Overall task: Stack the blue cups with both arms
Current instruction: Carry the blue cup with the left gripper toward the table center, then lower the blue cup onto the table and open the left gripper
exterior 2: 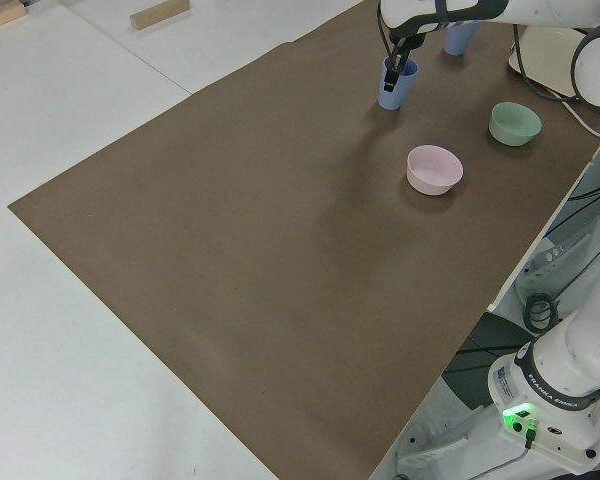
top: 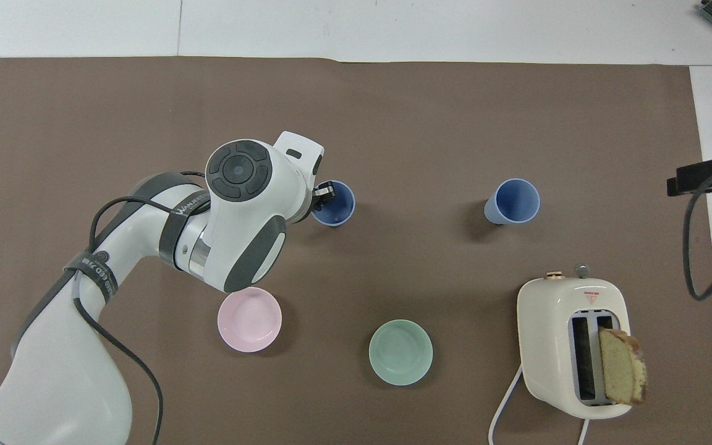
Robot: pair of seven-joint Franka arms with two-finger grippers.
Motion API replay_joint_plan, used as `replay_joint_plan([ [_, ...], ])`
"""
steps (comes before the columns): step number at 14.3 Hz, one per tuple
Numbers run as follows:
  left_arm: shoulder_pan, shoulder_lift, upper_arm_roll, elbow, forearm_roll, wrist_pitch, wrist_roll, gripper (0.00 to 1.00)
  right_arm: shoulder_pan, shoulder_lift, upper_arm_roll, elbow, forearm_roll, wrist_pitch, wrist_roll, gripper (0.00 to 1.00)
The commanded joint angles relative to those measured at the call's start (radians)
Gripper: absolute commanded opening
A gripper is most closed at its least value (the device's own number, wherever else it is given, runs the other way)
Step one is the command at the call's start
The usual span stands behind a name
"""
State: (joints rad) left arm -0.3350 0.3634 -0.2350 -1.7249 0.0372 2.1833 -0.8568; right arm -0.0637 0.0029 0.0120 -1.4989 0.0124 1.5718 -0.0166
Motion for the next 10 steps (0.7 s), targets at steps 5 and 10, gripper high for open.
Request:
replay_joint_plan([
  [5, 0.08, -0.102, 0.014, 0.082, 0.098, -0.207, 0.177, 1.0, -0.013, -0.021, -0.001, -0.023, 0.006, 0.001, -0.026, 1.0],
  [10, 0.229, -0.23, 0.014, 0.062, 0.024, -0.333, 0.479, 1.0, -0.002, -0.023, 0.003, -0.044, 0.008, 0.022, -0.023, 1.0],
])
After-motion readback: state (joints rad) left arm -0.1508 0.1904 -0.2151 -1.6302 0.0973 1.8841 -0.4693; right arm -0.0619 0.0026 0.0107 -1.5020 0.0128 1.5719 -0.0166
